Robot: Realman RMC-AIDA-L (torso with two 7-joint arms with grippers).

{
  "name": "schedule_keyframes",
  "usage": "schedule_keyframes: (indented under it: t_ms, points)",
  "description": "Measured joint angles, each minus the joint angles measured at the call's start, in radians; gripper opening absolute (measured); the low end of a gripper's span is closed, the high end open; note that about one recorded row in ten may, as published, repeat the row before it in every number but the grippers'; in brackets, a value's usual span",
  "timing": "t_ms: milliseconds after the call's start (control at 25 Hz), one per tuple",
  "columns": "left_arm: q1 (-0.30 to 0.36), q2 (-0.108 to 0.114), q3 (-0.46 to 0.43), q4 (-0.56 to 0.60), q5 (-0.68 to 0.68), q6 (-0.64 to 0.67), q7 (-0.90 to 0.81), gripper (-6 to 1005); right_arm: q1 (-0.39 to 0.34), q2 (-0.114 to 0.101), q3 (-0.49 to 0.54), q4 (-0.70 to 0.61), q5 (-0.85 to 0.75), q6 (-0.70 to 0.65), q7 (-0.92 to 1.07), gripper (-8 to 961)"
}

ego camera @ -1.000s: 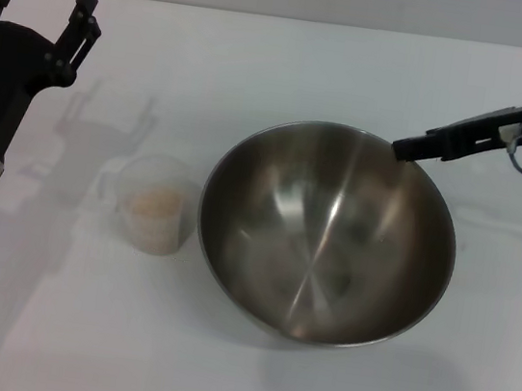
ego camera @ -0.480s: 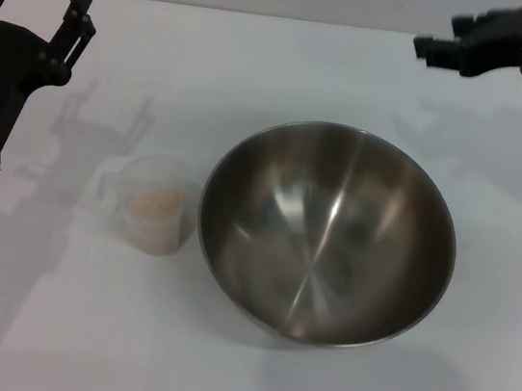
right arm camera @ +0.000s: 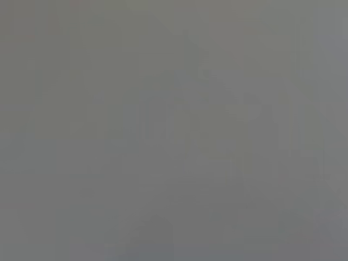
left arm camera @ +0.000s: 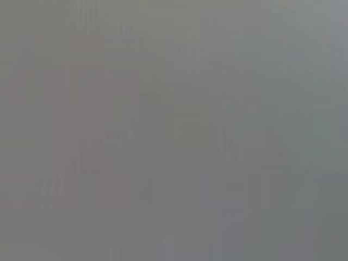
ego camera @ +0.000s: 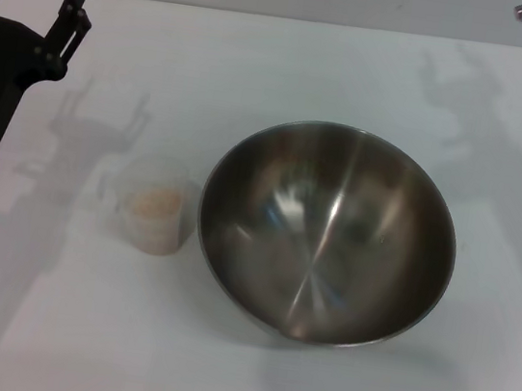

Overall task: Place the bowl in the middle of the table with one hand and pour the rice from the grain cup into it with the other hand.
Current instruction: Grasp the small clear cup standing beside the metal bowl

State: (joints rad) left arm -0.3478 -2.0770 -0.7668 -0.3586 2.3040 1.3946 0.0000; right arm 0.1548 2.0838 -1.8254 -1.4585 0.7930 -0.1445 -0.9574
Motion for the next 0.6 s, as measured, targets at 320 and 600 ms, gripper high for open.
schedule_keyframes:
  t_ms: [320,600]
  points:
    - [-0.001,-0.001,-0.008,-0.006,-0.002,0.019,-0.004,737,0.107,-0.005,-0.415,0.56,-0.004,-1.103,0.224,524]
    - [0.023,0.0,0.007,-0.005,0.002,0.036,-0.063,736,0.141,-0.011,-0.429,1.101,-0.004,-1.465,0.956,524]
